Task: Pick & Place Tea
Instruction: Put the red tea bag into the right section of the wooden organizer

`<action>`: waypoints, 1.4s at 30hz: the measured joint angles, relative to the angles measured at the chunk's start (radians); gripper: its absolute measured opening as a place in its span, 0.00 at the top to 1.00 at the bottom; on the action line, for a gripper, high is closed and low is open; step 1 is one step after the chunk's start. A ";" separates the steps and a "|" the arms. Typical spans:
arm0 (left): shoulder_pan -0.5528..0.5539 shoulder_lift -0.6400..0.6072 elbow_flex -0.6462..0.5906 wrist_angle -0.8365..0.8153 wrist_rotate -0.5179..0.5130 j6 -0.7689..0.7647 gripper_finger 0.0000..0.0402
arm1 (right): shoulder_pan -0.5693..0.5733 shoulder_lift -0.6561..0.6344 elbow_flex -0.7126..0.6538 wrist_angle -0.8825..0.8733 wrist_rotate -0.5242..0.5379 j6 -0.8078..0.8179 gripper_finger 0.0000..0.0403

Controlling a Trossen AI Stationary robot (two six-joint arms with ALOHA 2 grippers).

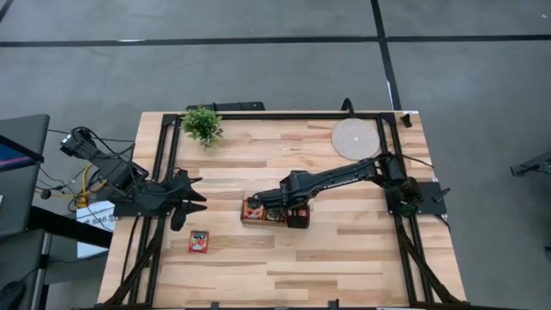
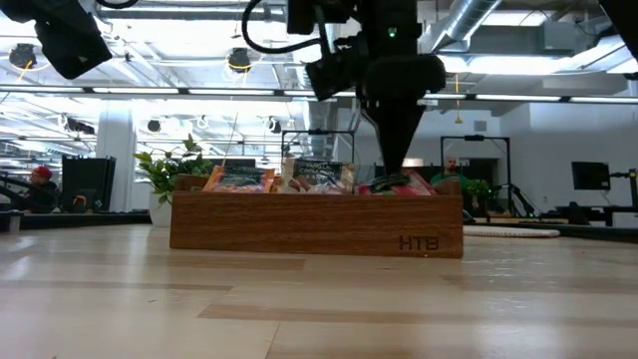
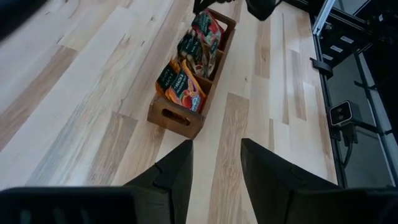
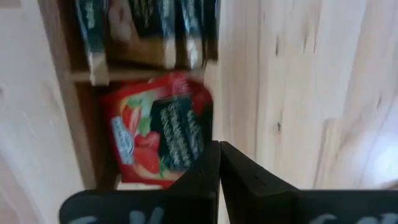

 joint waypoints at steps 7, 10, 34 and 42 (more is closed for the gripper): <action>0.000 0.000 0.000 0.000 0.000 0.007 0.69 | 0.002 0.007 -0.002 -0.041 0.001 0.050 1.00; 0.000 0.000 0.000 -0.001 0.000 0.015 0.69 | 0.005 -0.001 -0.002 -0.049 0.001 0.064 1.00; 0.000 0.000 0.000 -0.001 -0.008 0.026 0.69 | 0.060 -0.055 0.011 -0.094 -0.005 0.106 1.00; 0.000 0.000 0.000 -0.001 -0.008 0.030 0.69 | 0.052 -0.087 0.014 -0.052 -0.068 0.083 0.99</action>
